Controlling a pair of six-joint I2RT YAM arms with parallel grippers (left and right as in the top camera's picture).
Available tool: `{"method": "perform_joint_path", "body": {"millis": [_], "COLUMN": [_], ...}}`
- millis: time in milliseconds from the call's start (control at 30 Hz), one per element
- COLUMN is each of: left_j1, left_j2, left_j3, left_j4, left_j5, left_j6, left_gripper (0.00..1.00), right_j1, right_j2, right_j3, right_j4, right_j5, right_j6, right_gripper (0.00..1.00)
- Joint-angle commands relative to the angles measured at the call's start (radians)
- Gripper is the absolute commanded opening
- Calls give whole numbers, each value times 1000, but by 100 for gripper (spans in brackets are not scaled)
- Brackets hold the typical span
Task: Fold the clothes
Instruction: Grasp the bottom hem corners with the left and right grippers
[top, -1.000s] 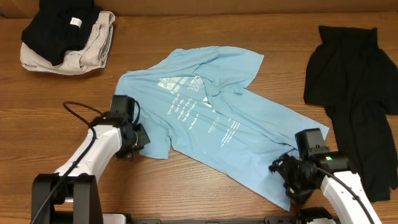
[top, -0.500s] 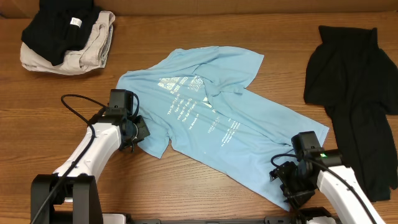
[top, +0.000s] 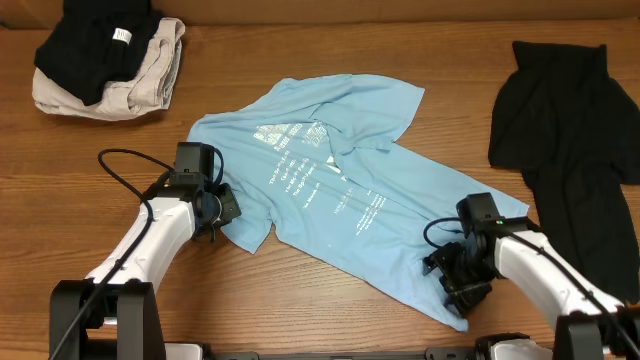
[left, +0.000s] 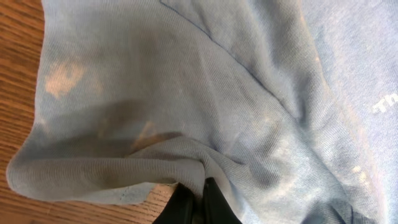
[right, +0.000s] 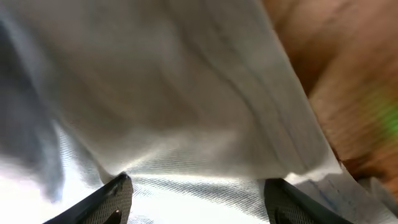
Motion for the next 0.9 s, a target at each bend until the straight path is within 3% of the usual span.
{"method": "perform_joint_path", "body": {"millis": [0, 400, 633, 867], "left_j1": [-1, -1, -1, -1], "left_j2": [5, 5, 5, 5], "left_j3": [15, 15, 15, 15], "left_j4": [11, 83, 103, 100], "left_j5": [-20, -20, -19, -20], "left_j6": [19, 19, 19, 19], "left_gripper": [4, 4, 4, 4], "right_j1": [-11, -183, -219, -219], "right_j2": [105, 154, 126, 25], "right_j3": [-9, 185, 325, 318], "right_j4": [104, 101, -144, -337], "right_j5": [126, 196, 171, 171], "right_j6": [-48, -209, -304, -299], "right_gripper": [72, 77, 84, 88]}}
